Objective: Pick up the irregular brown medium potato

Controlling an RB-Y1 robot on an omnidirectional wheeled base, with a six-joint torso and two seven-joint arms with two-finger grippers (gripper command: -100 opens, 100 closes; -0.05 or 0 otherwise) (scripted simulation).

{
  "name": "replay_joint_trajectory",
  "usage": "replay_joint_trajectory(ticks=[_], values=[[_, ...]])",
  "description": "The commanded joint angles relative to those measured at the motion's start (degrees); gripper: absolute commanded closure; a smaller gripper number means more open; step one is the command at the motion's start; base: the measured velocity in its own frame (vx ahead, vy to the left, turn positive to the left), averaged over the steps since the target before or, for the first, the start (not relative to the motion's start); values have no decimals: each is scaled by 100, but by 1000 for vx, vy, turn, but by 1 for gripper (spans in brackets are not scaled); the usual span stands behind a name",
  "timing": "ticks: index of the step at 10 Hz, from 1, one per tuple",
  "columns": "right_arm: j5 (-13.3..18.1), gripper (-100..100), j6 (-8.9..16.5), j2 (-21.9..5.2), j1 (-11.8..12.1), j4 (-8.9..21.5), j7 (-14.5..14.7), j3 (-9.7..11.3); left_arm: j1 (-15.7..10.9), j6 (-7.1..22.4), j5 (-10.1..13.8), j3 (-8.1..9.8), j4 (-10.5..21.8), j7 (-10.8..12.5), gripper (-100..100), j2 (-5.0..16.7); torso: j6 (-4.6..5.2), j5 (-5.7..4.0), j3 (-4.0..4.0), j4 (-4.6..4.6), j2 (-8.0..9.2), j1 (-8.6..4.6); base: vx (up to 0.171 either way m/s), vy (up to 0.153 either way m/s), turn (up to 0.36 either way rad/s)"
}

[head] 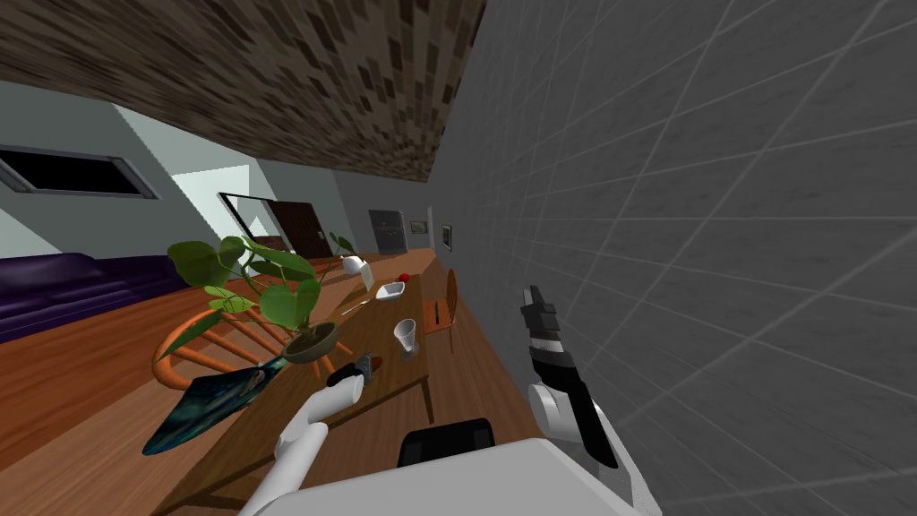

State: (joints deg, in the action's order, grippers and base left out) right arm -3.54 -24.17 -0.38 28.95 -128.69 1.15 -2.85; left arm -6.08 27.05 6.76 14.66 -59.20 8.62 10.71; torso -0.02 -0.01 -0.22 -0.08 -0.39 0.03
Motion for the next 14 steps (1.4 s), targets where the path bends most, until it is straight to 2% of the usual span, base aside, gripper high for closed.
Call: replay_joint_trajectory(ticks=[1, 2, 3, 4, 5, 6, 7, 8, 9, 10, 11, 12, 13, 14], values=[[0, 0, 0, 0, 0, 0, 0, 0, 0, 0, 0, 0, 0, 0, -100, 0, 0, 0, 0, 0, 0, 0, 46, 4, -4], [0, 0, 0, 0, -1, 0, 0, 0, -1, -13, 1, -1, 20, -2, 0, -1, 0, 0, 9, 3, 16, 0, 9, 1, 1], [0, 0, 0, 0, -1, 0, 0, 0, -202, -158, 74, -171, 304, 3, -100, 16, 0, -1, 17, 6, 30, -2, 12, 1, 141], [0, 0, 0, 0, -1, 0, 0, 0, -202, -158, 74, -171, 335, 3, -100, 16, -2, -1, 19, 7, 32, -3, 13, -4, 92], [0, 0, 0, 0, -1, 0, 0, 0, -402, -304, 146, -342, 538, 8, -100, 33, -1, -1, 19, 7, 34, -3, 16, -1, 191], [0, 0, 0, 0, 0, 0, 0, 0, -402, -304, 146, -342, 652, 8, -100, 33, -2, -1, 18, 7, 32, -2, 16, -4, 64], [0, 0, 0, 0, -1, 0, 0, 0, -602, -450, 219, -512, 824, 13, -100, 49, 1, -1, 19, 7, 33, -3, 18, 0, 116], [0, 0, 0, 0, -1, 0, 0, 0, -602, -450, 219, -512, 970, 13, -100, 49, -1, -1, 18, 7, 32, -2, 15, -1, 83], [0, 0, 0, 0, -1, 0, 0, 0, -602, -450, 219, -512, 970, 13, -100, 49, -1, -1, 19, 7, 34, -2, 0, 0, 0], [0, 0, 0, 0, -1, 0, 0, 0, -802, -596, 292, -683, 1198, 18, -100, 66, 1, -1, 21, 8, 37, -2, 9, 2, 153], [0, 0, 0, 0, -1, 0, 0, 0, -802, -596, 292, -683, 1287, 18, -100, 66, -2, -1, 20, 8, 36, -1, 12, -4, 86], [0, 0, 0, 0, -1, 0, 0, 0, -1002, -742, 365, -854, 1452, 23, -100, 83, 0, -1, 20, 8, 35, -3, 15, -2, 165], [0, 0, 0, 0, -1, 0, 0, 0, -1002, -742, 365, -854, 1604, 23, -100, 83, -1, -1, 19, 8, 33, -3, 16, -5, 67], [0, 0, 0, 0, -1, 0, 0, 0, -1202, -888, 438, -1024, 1793, 28, -100, 99, 0, -1, 19, 7, 34, -3, 19, -1, 171]])
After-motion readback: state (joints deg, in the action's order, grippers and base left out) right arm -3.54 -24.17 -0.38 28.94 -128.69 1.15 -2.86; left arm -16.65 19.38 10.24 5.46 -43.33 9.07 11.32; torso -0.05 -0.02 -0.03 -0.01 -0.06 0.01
